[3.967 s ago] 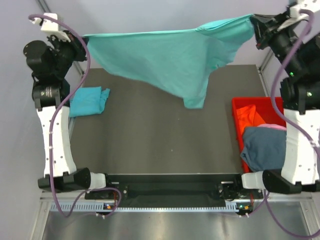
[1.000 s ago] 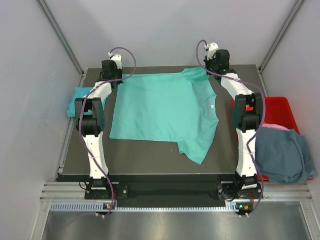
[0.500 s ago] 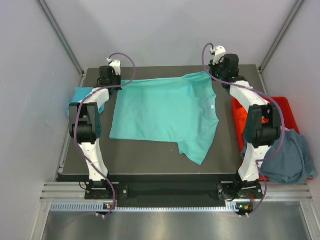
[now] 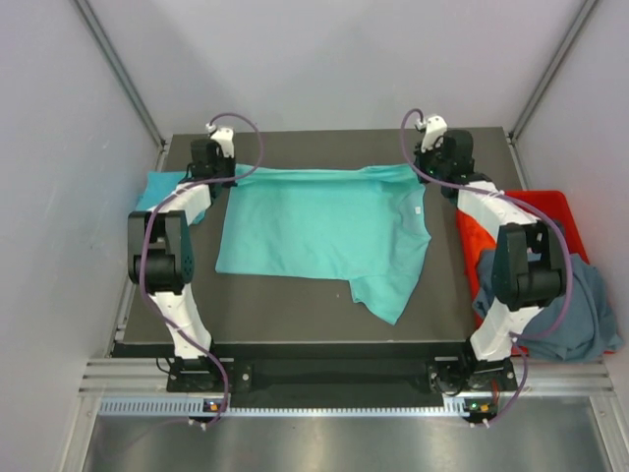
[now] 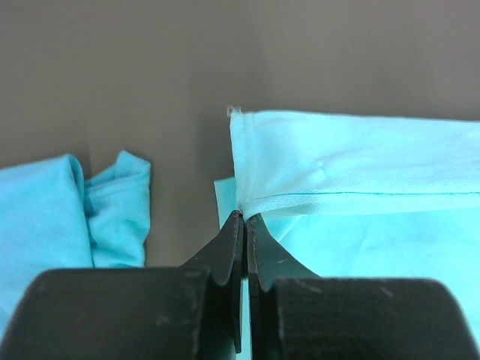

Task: Fold and stack the t-shirts
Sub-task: Fold the tshirt

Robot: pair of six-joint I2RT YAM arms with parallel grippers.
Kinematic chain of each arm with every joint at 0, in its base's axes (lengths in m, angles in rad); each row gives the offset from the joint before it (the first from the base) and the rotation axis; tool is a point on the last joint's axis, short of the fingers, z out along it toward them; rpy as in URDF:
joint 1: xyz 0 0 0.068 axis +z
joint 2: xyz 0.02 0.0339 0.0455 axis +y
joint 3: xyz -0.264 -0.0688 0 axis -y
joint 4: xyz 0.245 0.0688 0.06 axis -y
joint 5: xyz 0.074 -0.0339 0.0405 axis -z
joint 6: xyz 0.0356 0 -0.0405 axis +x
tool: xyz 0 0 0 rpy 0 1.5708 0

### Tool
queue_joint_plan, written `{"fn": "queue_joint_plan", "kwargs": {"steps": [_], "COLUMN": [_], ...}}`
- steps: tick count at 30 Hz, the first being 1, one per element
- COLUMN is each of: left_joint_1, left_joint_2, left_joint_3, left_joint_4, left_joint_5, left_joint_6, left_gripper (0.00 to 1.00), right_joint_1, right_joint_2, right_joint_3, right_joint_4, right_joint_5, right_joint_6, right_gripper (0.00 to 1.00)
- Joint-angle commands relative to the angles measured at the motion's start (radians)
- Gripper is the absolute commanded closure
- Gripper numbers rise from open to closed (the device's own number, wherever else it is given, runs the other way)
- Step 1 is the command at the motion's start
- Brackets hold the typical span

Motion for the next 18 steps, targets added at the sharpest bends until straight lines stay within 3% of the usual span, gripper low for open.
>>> {"fn": "queue_joint_plan", "kwargs": {"steps": [1,18], "left_joint_1": [0.012,0.017], "left_joint_2": [-0.059,-0.080], "left_joint_3": [-0.031,-0.141], "left_joint_4": [0.058,0.026], "left_joint_5": [0.006,0.022], "left_joint_6": [-0.017,-0.062], "left_gripper": [1.00,1.00], "right_joint_1": [0.001,0.024], "right_joint_2": [-0.056,-0.084], "right_joint_3": [-0.039,-0.211], "right_joint_4": [0.060,0.072], "right_joint_5": [-0.008,-0.040], "right_joint_6": [0.007,0.013], "right_gripper": [1.00,1.00]}}
